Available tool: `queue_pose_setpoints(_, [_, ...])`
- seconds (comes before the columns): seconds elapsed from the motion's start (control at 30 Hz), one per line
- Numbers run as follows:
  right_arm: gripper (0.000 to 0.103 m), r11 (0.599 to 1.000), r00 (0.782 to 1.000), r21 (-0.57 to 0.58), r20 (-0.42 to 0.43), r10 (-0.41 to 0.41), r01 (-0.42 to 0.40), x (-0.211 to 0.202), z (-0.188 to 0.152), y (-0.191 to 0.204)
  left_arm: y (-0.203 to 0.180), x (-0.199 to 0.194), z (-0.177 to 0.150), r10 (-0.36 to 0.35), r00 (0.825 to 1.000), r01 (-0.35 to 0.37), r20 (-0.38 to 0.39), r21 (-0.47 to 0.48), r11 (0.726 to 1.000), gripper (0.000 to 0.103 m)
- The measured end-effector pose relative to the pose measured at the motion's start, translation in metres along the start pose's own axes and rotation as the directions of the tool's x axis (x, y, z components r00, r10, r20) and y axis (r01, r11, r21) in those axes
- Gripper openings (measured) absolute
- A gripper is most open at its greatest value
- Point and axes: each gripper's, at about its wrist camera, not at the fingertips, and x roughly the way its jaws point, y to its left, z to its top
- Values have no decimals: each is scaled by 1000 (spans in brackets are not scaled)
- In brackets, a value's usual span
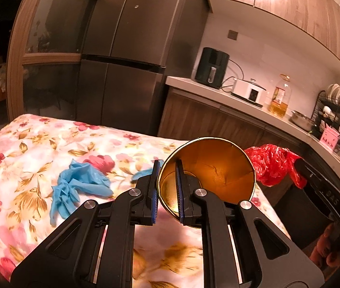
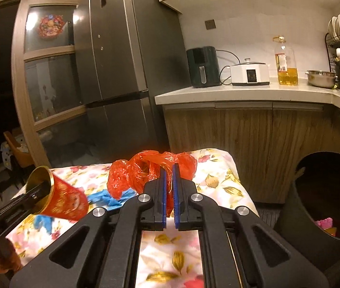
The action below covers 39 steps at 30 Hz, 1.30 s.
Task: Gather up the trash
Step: 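Carry the gold-lined cup and red bag with both grippers over the bin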
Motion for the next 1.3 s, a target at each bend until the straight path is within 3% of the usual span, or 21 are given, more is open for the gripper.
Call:
queue_pose_setpoints(0.57, [5, 999, 996, 29, 83, -40, 38, -78, 10, -39, -75, -36, 0, -77, 997, 74, 31, 70, 995, 12])
queue_pose_setpoints(0.87, [5, 993, 985, 68, 131, -108, 100, -107, 17, -76, -121, -40, 0, -131, 991, 126, 34, 111, 986, 12])
queue_pose_setpoints(1.3, [5, 961, 948, 157, 187, -256, 228, -139, 26, -138, -214, -24, -3, -278, 961, 271, 16, 177, 946, 12])
